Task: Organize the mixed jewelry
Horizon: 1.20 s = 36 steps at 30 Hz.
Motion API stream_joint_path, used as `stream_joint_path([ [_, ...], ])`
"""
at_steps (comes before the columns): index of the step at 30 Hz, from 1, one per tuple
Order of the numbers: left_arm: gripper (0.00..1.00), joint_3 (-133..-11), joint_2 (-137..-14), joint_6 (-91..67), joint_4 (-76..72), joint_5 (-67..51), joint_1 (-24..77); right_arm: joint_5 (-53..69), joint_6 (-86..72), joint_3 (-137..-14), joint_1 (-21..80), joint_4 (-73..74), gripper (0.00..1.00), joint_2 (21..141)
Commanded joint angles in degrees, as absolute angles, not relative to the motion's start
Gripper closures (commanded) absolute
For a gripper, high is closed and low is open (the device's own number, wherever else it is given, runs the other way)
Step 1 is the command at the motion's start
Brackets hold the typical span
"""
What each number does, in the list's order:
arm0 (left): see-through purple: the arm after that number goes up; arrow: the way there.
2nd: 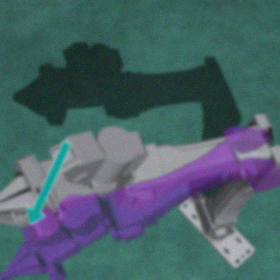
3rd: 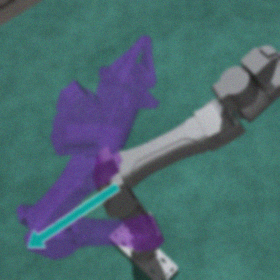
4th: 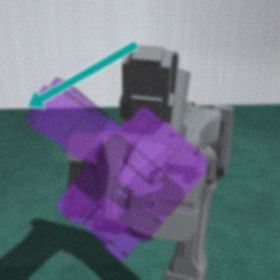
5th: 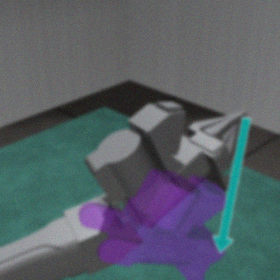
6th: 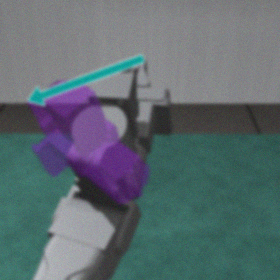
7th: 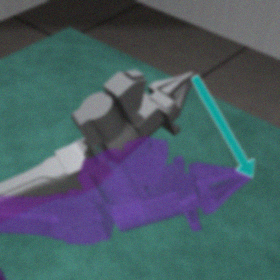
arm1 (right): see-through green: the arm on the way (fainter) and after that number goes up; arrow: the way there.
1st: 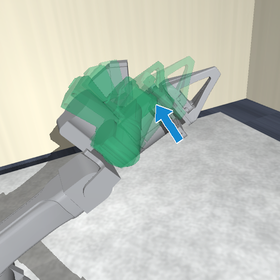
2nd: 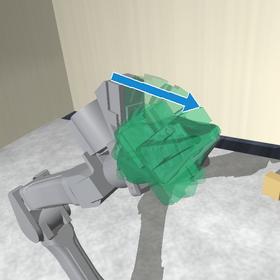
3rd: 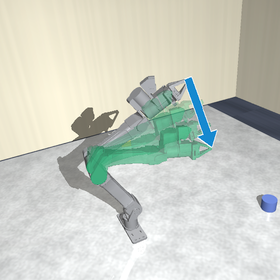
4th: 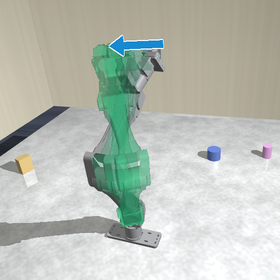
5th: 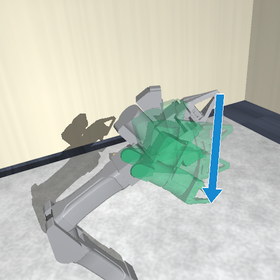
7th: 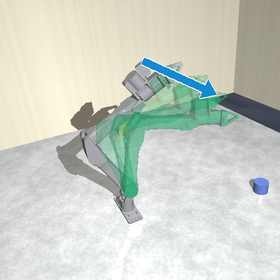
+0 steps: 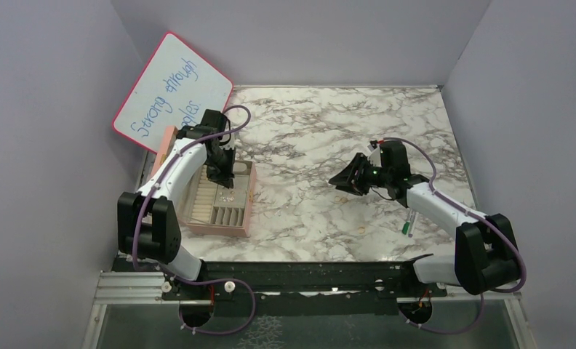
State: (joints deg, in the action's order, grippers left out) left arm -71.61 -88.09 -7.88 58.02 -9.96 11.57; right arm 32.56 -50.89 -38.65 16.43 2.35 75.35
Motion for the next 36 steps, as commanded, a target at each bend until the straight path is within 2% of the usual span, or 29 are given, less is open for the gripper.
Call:
stream_joint_path([
  [1,1.0,-73.32,-89.16,-7.47,58.68,-8.34,11.08,30.17,-48.69,-39.62,16.17,3.65,0.57,76.01],
  [36,1.0,-72.0,-90.66,-7.91,57.66,-7.57,11.21,29.01,-48.68,-39.08,16.17,3.52,0.58,74.5],
])
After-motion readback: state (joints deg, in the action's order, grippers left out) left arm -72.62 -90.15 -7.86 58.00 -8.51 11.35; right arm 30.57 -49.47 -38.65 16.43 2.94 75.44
